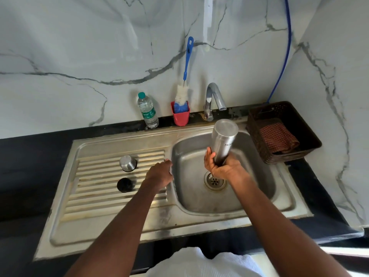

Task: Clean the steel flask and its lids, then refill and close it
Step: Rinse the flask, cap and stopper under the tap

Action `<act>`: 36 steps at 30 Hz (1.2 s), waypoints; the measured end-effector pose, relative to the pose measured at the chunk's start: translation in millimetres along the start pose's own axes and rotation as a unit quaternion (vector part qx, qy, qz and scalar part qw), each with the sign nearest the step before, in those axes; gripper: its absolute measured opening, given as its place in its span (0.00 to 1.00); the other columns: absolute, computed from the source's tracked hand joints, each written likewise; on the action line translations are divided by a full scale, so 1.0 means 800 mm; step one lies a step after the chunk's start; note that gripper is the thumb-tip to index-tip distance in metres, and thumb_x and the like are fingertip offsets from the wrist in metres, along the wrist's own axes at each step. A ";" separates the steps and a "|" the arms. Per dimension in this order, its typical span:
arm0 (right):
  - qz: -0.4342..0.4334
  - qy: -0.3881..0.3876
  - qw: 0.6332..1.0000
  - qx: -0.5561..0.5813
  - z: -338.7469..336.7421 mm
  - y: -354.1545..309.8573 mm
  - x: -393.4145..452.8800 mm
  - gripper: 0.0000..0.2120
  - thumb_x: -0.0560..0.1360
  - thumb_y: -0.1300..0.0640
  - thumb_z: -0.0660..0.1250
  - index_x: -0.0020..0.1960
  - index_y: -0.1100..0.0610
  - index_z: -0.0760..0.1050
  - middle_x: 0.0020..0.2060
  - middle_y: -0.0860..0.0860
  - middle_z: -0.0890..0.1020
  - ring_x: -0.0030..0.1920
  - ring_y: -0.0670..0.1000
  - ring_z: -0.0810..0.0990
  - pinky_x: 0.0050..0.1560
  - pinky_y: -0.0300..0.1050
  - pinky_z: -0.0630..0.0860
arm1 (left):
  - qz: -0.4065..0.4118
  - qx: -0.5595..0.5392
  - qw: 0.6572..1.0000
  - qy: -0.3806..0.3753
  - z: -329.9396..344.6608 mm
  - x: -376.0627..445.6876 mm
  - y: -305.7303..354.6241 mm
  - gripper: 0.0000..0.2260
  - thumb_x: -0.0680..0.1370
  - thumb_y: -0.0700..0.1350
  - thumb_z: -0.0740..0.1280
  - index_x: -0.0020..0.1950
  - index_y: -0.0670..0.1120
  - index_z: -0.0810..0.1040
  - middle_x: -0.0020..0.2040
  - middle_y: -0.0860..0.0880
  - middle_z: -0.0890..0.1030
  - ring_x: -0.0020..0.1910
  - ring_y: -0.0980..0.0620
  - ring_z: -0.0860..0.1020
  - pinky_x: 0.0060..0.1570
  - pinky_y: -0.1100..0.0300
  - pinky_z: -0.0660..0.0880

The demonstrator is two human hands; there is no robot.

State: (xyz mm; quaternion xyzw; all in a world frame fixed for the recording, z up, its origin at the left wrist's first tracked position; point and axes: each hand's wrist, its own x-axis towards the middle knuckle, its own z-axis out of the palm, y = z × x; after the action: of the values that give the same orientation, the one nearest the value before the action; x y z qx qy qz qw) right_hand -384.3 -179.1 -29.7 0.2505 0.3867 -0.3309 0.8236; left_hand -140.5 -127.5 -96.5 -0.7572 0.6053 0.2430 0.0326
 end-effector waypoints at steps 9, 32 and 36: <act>-0.036 0.031 0.998 -0.045 -0.007 0.006 0.012 0.25 0.74 0.43 0.71 0.62 0.61 0.82 0.45 0.59 0.84 0.38 0.58 0.85 0.22 0.44 0.77 | -0.020 -0.014 1.000 -0.008 -0.004 0.001 0.002 0.20 0.80 0.44 0.66 0.73 0.54 0.75 0.65 0.42 0.81 0.64 0.38 0.79 0.61 0.51 0.76; -0.018 0.073 0.955 -0.285 -0.006 0.115 0.051 0.31 0.80 0.38 0.65 0.57 0.69 0.78 0.38 0.66 0.85 0.32 0.61 0.85 0.30 0.48 0.83 | 0.128 -0.503 0.850 0.092 -0.077 -0.112 -0.001 0.35 0.70 0.43 0.84 0.74 0.53 0.74 0.65 0.55 0.81 0.66 0.52 0.80 0.67 0.53 0.77; -0.099 0.116 0.803 -0.576 0.006 0.156 0.040 0.38 0.79 0.27 0.56 0.56 0.63 0.79 0.44 0.63 0.87 0.37 0.60 0.87 0.38 0.50 0.84 | 0.136 -0.495 0.838 0.185 -0.122 -0.130 -0.043 0.32 0.67 0.47 0.86 0.68 0.51 0.79 0.60 0.53 0.84 0.61 0.51 0.82 0.64 0.51 0.80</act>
State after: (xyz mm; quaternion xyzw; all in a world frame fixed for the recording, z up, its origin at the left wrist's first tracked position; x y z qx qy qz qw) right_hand -274.6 -111.9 -32.9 -0.2731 0.6214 -0.0955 0.7281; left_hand -91.8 -58.4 23.5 -0.6134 0.4964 0.3675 -0.4922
